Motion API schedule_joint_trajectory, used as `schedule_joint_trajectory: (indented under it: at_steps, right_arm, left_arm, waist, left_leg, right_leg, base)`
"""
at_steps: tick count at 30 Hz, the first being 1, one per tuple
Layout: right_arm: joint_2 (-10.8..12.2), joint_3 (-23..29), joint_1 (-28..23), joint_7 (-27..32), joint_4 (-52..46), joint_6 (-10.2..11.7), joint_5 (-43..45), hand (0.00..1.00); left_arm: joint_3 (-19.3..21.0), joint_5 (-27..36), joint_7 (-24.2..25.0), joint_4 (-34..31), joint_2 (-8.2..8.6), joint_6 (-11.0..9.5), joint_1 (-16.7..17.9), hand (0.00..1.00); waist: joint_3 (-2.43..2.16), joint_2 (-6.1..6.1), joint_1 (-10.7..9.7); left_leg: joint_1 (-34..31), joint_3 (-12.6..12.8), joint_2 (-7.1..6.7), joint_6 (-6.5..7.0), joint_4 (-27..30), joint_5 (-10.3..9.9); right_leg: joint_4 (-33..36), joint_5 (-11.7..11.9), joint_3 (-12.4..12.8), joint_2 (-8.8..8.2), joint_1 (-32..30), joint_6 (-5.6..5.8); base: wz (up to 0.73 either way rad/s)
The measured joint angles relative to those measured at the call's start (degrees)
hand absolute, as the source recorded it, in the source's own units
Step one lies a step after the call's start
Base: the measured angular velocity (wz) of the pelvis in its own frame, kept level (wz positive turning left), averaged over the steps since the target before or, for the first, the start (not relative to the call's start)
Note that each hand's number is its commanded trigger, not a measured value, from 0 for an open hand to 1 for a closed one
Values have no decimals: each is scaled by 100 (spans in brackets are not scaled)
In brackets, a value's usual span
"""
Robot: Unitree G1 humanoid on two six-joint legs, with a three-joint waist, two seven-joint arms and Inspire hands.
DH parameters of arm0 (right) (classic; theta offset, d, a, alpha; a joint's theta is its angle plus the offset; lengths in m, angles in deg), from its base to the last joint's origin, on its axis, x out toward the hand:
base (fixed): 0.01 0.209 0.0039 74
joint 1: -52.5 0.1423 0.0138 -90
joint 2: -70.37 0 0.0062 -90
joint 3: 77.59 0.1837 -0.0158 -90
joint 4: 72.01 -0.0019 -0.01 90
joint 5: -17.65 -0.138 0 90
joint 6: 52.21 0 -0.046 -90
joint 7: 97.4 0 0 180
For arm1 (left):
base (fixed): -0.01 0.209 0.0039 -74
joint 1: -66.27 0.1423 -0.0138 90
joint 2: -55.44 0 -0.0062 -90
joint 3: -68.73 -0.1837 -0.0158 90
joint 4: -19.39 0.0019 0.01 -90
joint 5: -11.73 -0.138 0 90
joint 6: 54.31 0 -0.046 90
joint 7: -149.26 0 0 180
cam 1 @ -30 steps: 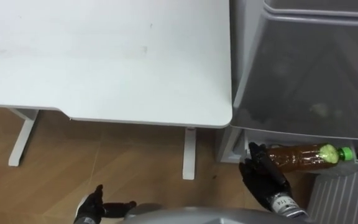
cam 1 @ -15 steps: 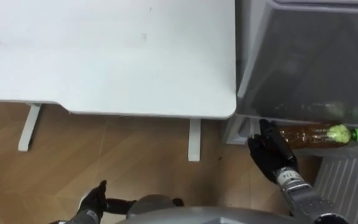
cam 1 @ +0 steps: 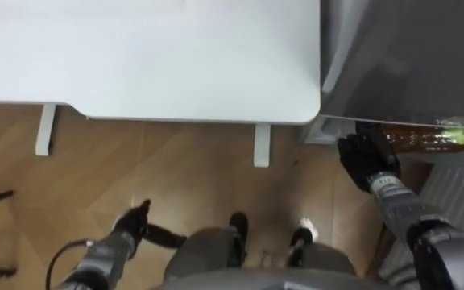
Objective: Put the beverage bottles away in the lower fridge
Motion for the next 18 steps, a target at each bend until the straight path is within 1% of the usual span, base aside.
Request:
schedule_joint_trajectory:
  at_steps: [2,3,4,5,7,8,11,12,14,15,16,18]
  right_arm:
    - [-13,55,128,23,1,-43,21,100]
    - [-33,63,170,51,-4,-87,32,100]
    - [-58,64,232,140,-3,-103,117,100]
    - [-78,63,262,185,-2,-110,147,100]
    - [-198,55,411,244,53,-143,156,100]
    - [-277,54,479,293,72,-163,158,100]
    - [-456,53,603,374,79,-251,201,100]
    - [-509,53,665,428,78,-263,198,100]
    - [-565,53,767,524,65,-263,189,100]
    - [-572,54,779,552,58,-263,188,100]
    - [-579,57,812,625,54,-268,187,100]
    - [-591,58,911,711,55,-271,187,100]
  left_arm:
    - [5,0,8,18,-43,5,-42,0]
    - [4,0,14,31,-71,42,-85,0]
    - [5,-1,34,39,-90,79,-138,0]
    - [5,11,61,56,-93,92,-173,0]
    - [1,33,120,84,-94,103,-319,0]
    - [-7,46,119,103,-102,101,-379,0]
    - [-51,208,116,103,-123,115,-412,0]
    - [-65,248,112,106,-129,131,-413,0]
    - [-126,320,110,96,-156,139,-413,0]
    - [-126,319,110,90,-162,139,-413,0]
    - [-125,321,110,65,-182,137,-413,0]
    - [-125,321,107,59,-226,129,-415,0]
  waist:
    - [19,-29,-2]
    - [31,-58,-8]
    - [56,-95,-9]
    - [63,-107,-5]
    - [91,-149,23]
    - [98,-159,59]
    - [118,-201,114]
    - [131,-222,126]
    - [144,-274,129]
    - [142,-294,132]
    - [138,-354,128]
    - [136,-425,119]
  left_leg:
    - [-169,58,-10,22,9,39]
    - [-268,64,-20,29,8,71]
    - [-369,64,-39,35,8,104]
    - [-430,64,-46,40,7,125]
    - [-679,83,-64,67,48,178]
    - [-784,105,-60,76,87,184]
    - [-894,189,-58,99,110,198]
    - [-911,219,-70,108,110,204]
    - [-955,257,-69,117,133,209]
    - [-958,260,-69,117,135,209]
    - [-961,278,-70,118,136,210]
    - [-985,289,-72,123,151,214]
  right_leg:
    - [89,4,59,-21,-220,1]
    - [123,18,75,-30,-346,2]
    - [186,18,86,-53,-479,2]
    - [204,18,89,-63,-548,2]
    - [361,19,88,-119,-856,3]
    - [413,19,91,-136,-967,4]
    - [522,19,137,-181,-1147,4]
    - [570,16,180,-197,-1200,9]
    - [586,19,231,-197,-1257,15]
    - [589,19,233,-198,-1263,16]
    - [617,18,253,-203,-1289,17]
    - [674,5,267,-210,-1335,19]
  base:
    - [-11]
    - [0]
    - [0]
    - [0]
    - [0]
    - [-4]
    - [-9]
    - [-12]
    - [-10]
    - [-5]
    - [-4]
    - [-2]
